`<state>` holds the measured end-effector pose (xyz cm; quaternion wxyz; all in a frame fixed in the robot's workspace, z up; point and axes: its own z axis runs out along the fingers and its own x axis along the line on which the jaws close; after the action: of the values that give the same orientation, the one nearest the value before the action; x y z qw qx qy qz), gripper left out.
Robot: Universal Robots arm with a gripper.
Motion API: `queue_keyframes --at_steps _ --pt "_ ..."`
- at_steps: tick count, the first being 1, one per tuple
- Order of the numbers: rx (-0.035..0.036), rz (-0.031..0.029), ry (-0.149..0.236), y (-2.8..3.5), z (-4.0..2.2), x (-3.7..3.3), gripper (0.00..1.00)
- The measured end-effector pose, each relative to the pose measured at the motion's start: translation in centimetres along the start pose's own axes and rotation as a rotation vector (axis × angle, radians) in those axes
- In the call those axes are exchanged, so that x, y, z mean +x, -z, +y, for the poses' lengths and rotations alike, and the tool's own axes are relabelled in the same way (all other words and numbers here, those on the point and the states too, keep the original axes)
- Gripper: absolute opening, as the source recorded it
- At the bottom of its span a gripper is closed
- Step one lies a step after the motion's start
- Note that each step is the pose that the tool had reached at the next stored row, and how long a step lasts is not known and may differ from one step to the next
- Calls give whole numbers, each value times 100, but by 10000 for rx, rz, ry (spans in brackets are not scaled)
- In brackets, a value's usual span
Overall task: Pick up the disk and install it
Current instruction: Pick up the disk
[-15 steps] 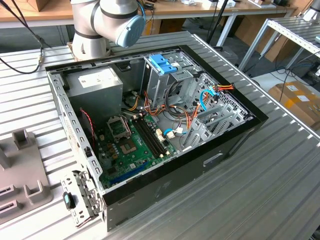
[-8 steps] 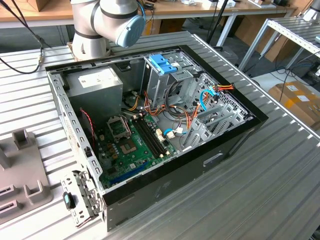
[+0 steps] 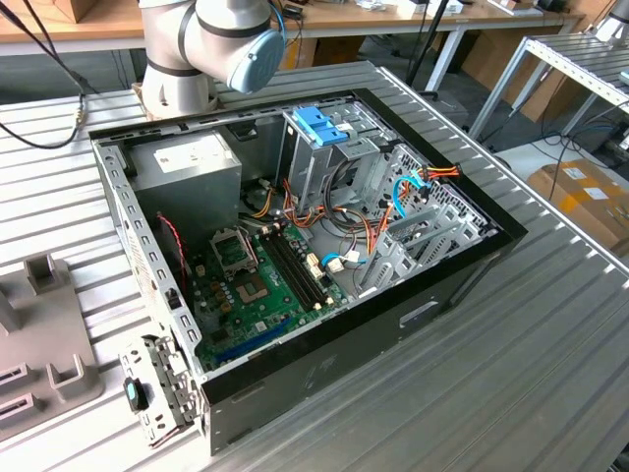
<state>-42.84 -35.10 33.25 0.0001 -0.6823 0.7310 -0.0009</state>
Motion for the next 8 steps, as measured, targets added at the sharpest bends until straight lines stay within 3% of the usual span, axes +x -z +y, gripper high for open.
queue_keyframes --at_steps 8 --pt "0 0 173 -157 4 0 60"
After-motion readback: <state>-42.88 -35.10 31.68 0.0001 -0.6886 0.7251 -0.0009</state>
